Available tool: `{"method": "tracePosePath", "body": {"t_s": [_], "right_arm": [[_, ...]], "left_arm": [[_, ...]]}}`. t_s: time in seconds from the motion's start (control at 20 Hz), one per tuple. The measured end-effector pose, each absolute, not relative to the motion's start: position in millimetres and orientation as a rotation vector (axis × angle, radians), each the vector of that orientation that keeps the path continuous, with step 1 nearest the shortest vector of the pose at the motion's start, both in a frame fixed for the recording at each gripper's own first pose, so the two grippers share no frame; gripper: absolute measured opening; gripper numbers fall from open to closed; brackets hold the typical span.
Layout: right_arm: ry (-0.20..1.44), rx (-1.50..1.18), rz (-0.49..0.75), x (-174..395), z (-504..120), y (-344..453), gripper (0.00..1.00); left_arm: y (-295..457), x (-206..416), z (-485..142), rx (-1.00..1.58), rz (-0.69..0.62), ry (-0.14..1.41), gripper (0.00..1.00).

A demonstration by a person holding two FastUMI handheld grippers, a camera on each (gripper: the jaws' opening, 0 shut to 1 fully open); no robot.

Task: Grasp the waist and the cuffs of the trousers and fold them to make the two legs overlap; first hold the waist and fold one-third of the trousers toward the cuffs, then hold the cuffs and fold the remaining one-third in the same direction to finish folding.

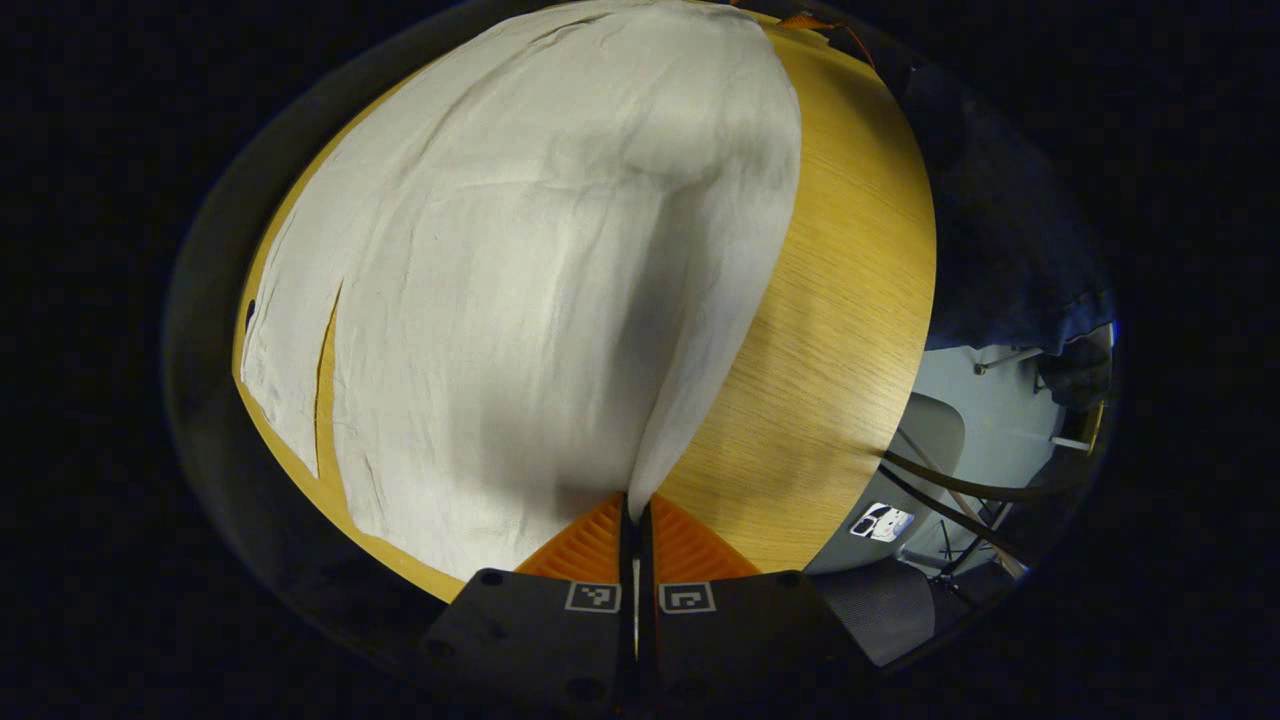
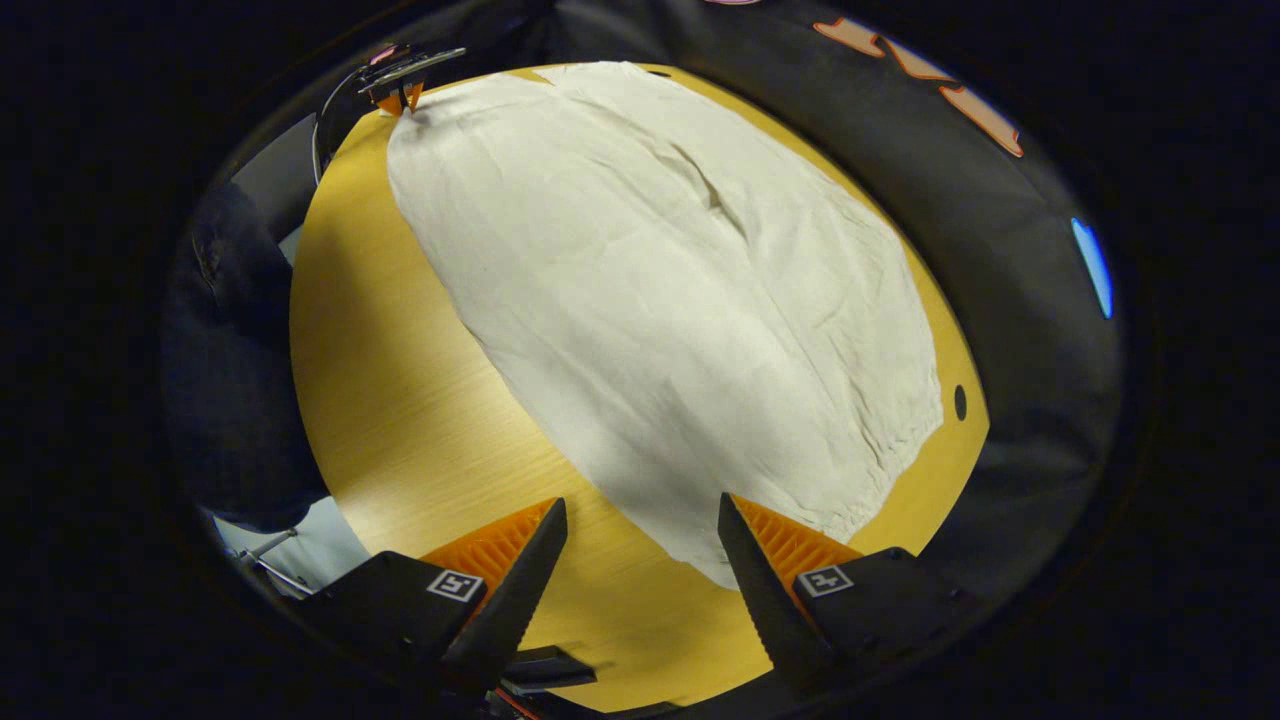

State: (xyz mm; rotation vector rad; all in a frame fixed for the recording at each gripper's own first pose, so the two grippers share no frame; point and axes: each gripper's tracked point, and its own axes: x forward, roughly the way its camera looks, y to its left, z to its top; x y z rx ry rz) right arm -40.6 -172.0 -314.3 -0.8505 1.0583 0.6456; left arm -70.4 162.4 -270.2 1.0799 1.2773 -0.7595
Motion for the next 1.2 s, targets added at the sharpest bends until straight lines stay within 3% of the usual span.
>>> {"method": "tracePosePath", "body": {"t_s": [0.5,0.65,0.7,0.75,0.85,0.9,0.95,1.1,1.2], "right_arm": [[1.189,-0.822,0.680,-25,-335,-181,0.97],[1.250,-0.790,0.713,-34,-341,-176,0.82],[1.267,-0.780,0.701,-33,-340,-178,0.70],[1.283,-0.771,0.689,-33,-340,-179,0.68],[1.306,-0.764,0.660,-32,-339,-181,0.76],[1.318,-0.761,0.641,-31,-341,-181,0.62],[1.323,-0.759,0.628,-29,-341,-183,0.55],[1.319,-0.752,0.583,-22,-339,-188,0.19],[1.325,-0.746,0.565,-21,-338,-188,0.16]], "left_arm": [[161,-70,-269,1.070,-0.779,1.338,0.00],[161,-70,-270,1.060,-0.781,1.347,0.00],[161,-70,-269,1.058,-0.781,1.349,0.00],[162,-69,-269,1.055,-0.781,1.349,0.00],[162,-69,-270,1.051,-0.783,1.348,0.00],[162,-69,-270,1.050,-0.784,1.348,0.00],[162,-69,-270,1.046,-0.785,1.347,0.00],[164,-70,-271,1.040,-0.787,1.355,0.00],[164,-70,-270,1.043,-0.789,1.357,0.00]]}}
